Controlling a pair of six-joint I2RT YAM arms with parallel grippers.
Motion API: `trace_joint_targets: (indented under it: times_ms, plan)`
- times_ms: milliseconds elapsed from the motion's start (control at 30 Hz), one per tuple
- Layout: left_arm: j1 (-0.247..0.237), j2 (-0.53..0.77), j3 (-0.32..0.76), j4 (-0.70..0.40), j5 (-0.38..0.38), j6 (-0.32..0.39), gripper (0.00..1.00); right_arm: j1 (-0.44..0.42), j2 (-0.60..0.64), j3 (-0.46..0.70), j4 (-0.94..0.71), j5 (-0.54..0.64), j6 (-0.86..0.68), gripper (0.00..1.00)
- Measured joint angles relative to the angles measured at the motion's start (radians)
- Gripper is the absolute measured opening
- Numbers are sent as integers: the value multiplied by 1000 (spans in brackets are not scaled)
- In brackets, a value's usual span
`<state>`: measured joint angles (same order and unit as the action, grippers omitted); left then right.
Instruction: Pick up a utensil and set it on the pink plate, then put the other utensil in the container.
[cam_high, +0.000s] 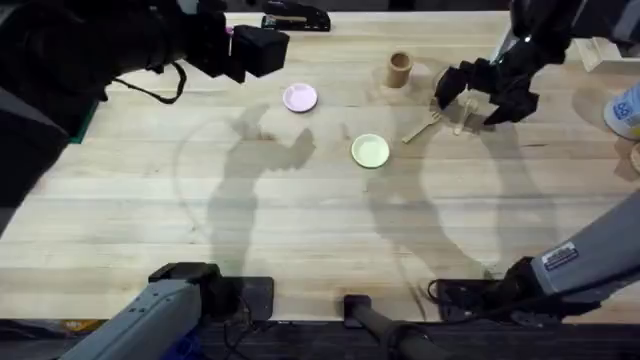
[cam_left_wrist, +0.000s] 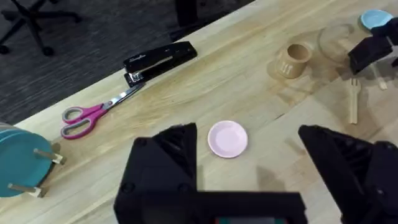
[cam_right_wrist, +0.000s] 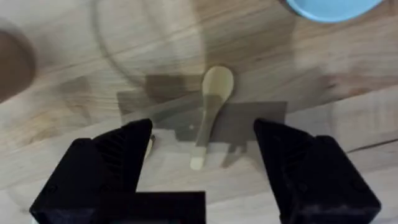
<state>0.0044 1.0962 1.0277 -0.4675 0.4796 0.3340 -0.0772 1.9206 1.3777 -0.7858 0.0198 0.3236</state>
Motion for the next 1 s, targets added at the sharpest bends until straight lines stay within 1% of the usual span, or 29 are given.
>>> trace_joint_targets:
  times_ms: [300, 367, 400, 433, 600, 733, 800, 900, 1000]
  plan:
    - [0, 0, 0, 0, 0, 0, 993, 0, 30, 27, -8, 11, 13, 997]
    - [0, 0, 0, 0, 0, 0, 993, 0, 38, 36, -16, 14, 13, 982]
    - [0, 0, 0, 0, 0, 0, 993, 0, 42, 40, -21, 17, 13, 966]
    - [0, 0, 0, 0, 0, 0, 993, 0, 53, 52, -41, 35, 14, 881]
    - [0, 0, 0, 0, 0, 0, 993, 5, 61, 63, -62, 59, 14, 857]
    - [0, 0, 0, 6, 0, 0, 993, 5, 61, 63, -63, 63, 26, 762]
    - [0, 0, 0, 8, 0, 0, 993, 5, 61, 63, -63, 65, 36, 636]
    - [0, 0, 0, 8, 0, 0, 993, 5, 61, 64, -63, 67, 46, 331]
    - [0, 0, 0, 8, 0, 0, 993, 5, 61, 65, -63, 70, 52, 77]
